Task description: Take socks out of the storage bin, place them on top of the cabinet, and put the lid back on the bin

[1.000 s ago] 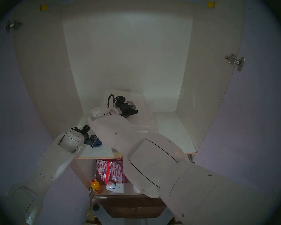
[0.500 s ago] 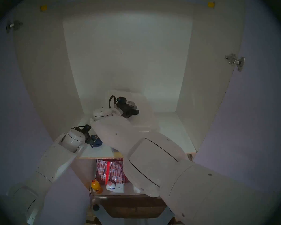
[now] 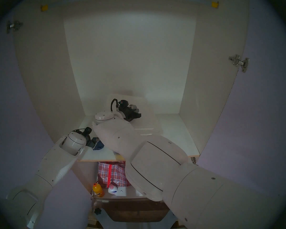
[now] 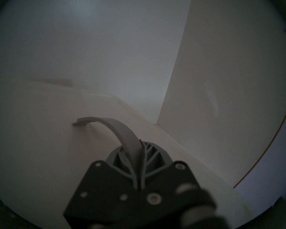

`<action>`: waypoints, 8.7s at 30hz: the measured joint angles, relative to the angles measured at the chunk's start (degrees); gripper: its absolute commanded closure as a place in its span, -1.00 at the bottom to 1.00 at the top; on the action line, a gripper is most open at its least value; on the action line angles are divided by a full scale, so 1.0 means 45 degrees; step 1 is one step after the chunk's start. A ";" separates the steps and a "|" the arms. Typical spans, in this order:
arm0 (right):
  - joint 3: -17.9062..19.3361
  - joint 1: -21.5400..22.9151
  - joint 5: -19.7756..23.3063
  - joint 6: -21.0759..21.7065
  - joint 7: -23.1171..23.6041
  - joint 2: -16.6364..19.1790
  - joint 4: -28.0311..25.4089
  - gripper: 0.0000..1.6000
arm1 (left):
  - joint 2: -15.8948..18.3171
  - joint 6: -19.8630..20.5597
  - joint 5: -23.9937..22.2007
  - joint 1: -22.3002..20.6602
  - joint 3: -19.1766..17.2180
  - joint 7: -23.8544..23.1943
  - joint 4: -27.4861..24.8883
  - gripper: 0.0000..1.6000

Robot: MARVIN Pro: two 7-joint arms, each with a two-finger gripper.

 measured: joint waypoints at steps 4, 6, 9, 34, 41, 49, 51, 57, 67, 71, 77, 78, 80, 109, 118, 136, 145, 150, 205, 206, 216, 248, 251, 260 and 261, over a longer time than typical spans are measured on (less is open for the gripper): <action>-0.0147 0.0055 0.0003 0.0036 0.0164 -0.0003 0.0039 -1.00 | 0.0006 0.0000 -0.0010 0.0002 0.0009 0.0012 -0.0005 -1.00; -0.0232 0.0067 -0.0007 0.0042 0.0195 -0.0008 0.0063 -1.00 | 0.0010 -0.0004 -0.0016 0.0004 0.0011 0.0016 -0.0006 -1.00; -0.0419 0.0130 -0.0024 0.0046 0.0220 -0.0014 0.0157 -1.00 | 0.0000 0.0003 -0.0025 -0.0003 0.0028 0.0033 -0.0024 -1.00; -0.0616 0.0308 -0.0100 -0.3989 -0.2294 0.0017 -0.0182 -1.00 | -0.0057 0.0381 -0.0100 -0.0022 0.0112 0.0126 -0.0329 -1.00; -0.0877 0.0032 -0.0128 -0.3587 -0.3620 0.1131 -0.1237 -1.00 | -0.0217 0.0945 -0.0069 -0.0129 0.0191 0.0281 -0.0421 -1.00; -0.1019 -0.0421 0.0750 -0.2266 -0.0202 0.3298 -0.3569 -1.00 | -0.0283 0.1141 -0.0069 -0.0187 0.0224 0.0378 -0.0427 -1.00; -0.1101 -0.0590 0.0914 -0.1991 0.0717 0.3762 -0.4360 -1.00 | -0.0299 0.1177 -0.0069 -0.0200 0.0230 0.0394 -0.0426 -1.00; -0.1093 -0.1569 0.1892 0.0247 0.3209 0.5043 -0.6963 -1.00 | -0.0313 0.1251 -0.0071 -0.0214 0.0238 0.0436 -0.0424 -1.00; -0.0932 -0.2052 0.3496 0.3738 0.5913 0.6974 -0.9351 -1.00 | -0.0317 0.1365 -0.0072 -0.0232 0.0251 0.0447 -0.0444 -1.00; -0.0945 -0.2022 0.3436 0.3766 0.5885 0.7902 -0.9298 -1.00 | -0.0317 0.1395 -0.0073 -0.0235 0.0255 0.0448 -0.0460 -1.00; -0.0910 -0.1950 0.3551 0.3873 0.6329 0.8124 -0.8804 -1.00 | -0.0317 0.1421 -0.0075 -0.0237 0.0263 0.0447 -0.0492 -1.00; -0.0908 -0.1931 0.3575 0.3812 0.6693 0.8103 -0.8657 -1.00 | -0.0317 0.1423 -0.0075 -0.0239 0.0263 0.0447 -0.0492 -1.00; -0.0894 -0.1929 0.3622 0.3681 0.7228 0.8088 -0.8480 -1.00 | -0.0318 0.1426 -0.0075 -0.0239 0.0263 0.0447 -0.0493 -1.00; -0.0195 -0.2930 0.3661 0.3882 0.5482 0.8639 -1.0971 -1.00 | -0.0318 0.1426 -0.0076 -0.0247 0.0268 0.0440 -0.0488 -1.00; 0.0199 -0.3071 0.4346 0.4645 0.5327 0.8736 -1.1886 -1.00 | -0.0315 0.1425 -0.0076 -0.0247 0.0269 0.0440 -0.0498 -1.00; 0.0017 -0.2191 0.4223 0.3916 0.6813 0.7060 -0.9130 -1.00 | -0.0316 0.1421 -0.0076 -0.0249 0.0269 0.0440 -0.0494 -1.00; -0.0021 -0.1120 0.4033 0.3004 0.8610 0.5897 -0.5250 -1.00 | -0.0323 0.1421 -0.0076 -0.0251 0.0269 0.0444 -0.0487 -1.00; -0.0034 -0.0752 0.3885 0.2352 0.9489 0.5444 -0.3733 0.23 | -0.0322 0.1420 -0.0075 -0.0251 0.0269 0.0445 -0.0485 -1.00; -0.1149 -0.2104 0.3064 0.2065 0.8054 0.5883 -0.6826 1.00 | -0.0313 0.1421 -0.0076 -0.0253 0.0272 0.0439 -0.0498 -1.00; -0.1142 -0.2109 0.3053 0.2083 0.7775 0.5860 -0.6839 1.00 | -0.0312 0.1421 -0.0076 -0.0253 0.0272 0.0439 -0.0498 -1.00; -0.1390 -0.2581 0.2890 0.2149 0.6633 0.6126 -0.8002 1.00 | -0.0313 0.1421 -0.0076 -0.0253 0.0273 0.0439 -0.0499 -1.00; -0.1482 -0.2553 0.2820 0.2060 0.7010 0.6128 -0.7861 1.00 | -0.0311 0.1421 -0.0076 -0.0253 0.0273 0.0439 -0.0499 -1.00; -0.1404 -0.2579 0.2936 0.2095 0.7247 0.6132 -0.7818 1.00 | -0.0312 0.1421 -0.0076 -0.0253 0.0273 0.0439 -0.0499 -1.00; -0.1419 -0.2278 0.3153 0.2184 0.9868 0.6492 -0.7480 1.00 | -0.0312 0.1421 -0.0076 -0.0253 0.0273 0.0439 -0.0498 -1.00; -0.1412 -0.2237 0.3179 0.2209 0.9934 0.6485 -0.7414 1.00 | -0.0313 0.1421 -0.0076 -0.0253 0.0273 0.0439 -0.0498 -1.00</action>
